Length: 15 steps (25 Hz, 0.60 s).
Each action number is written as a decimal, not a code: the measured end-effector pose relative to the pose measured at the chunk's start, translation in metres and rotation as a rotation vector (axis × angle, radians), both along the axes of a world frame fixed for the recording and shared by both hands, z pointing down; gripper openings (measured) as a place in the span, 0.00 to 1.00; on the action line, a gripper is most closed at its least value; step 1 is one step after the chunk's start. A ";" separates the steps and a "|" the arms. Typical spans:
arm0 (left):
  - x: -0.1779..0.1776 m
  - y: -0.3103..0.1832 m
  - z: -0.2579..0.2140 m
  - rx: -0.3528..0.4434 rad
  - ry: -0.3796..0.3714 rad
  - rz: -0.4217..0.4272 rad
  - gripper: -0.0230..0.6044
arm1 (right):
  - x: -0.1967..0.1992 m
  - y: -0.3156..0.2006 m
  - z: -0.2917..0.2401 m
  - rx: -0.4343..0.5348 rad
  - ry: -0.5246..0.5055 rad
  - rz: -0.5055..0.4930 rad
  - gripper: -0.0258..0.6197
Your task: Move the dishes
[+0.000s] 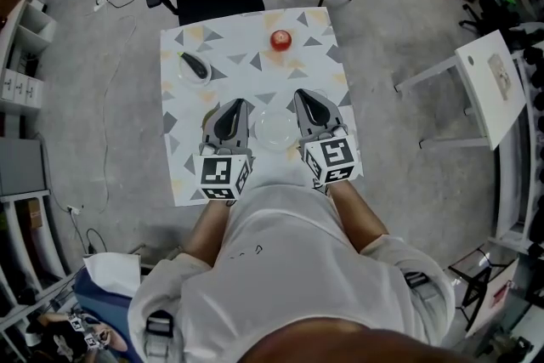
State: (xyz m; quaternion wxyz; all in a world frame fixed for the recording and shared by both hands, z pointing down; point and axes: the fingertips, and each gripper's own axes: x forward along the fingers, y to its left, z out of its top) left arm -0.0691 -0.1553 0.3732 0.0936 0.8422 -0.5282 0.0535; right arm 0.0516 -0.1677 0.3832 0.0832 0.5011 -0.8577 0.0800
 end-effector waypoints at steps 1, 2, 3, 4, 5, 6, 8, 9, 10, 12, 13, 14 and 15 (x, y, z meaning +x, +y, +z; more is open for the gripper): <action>-0.001 0.000 0.000 0.001 -0.002 -0.001 0.07 | -0.001 0.000 0.000 0.000 0.001 -0.001 0.04; -0.001 0.000 0.000 0.001 -0.002 -0.001 0.07 | -0.001 0.000 0.000 0.001 0.002 -0.003 0.04; -0.001 0.001 0.000 0.002 -0.002 0.000 0.07 | -0.001 0.000 0.000 0.001 0.003 -0.005 0.04; -0.001 0.001 0.001 0.003 -0.002 0.001 0.07 | -0.001 0.000 0.000 0.001 0.005 -0.006 0.04; -0.002 0.001 0.001 0.004 -0.001 0.001 0.07 | -0.001 0.000 0.000 0.001 0.006 -0.008 0.04; -0.002 0.001 0.001 0.005 0.000 0.000 0.07 | -0.002 0.000 0.001 0.000 0.008 -0.011 0.04; -0.003 0.001 0.001 0.007 -0.001 0.001 0.07 | -0.004 0.000 0.002 -0.001 0.011 -0.021 0.04; -0.003 0.002 0.001 0.006 -0.003 0.003 0.07 | -0.006 0.001 0.002 -0.002 0.013 -0.028 0.04; -0.003 0.002 0.001 0.005 -0.004 0.005 0.07 | -0.007 0.002 0.002 -0.004 0.016 -0.036 0.04; -0.003 0.002 0.001 0.001 -0.006 0.009 0.07 | -0.010 0.003 0.003 -0.007 0.023 -0.047 0.04; -0.003 0.002 0.000 0.002 -0.006 0.009 0.07 | -0.010 0.002 0.003 -0.006 0.027 -0.050 0.04; -0.003 0.002 0.000 0.003 -0.007 0.009 0.07 | -0.011 0.002 0.003 -0.005 0.032 -0.051 0.04; -0.004 0.002 0.000 0.003 -0.008 0.007 0.07 | -0.011 0.002 0.004 -0.005 0.036 -0.051 0.04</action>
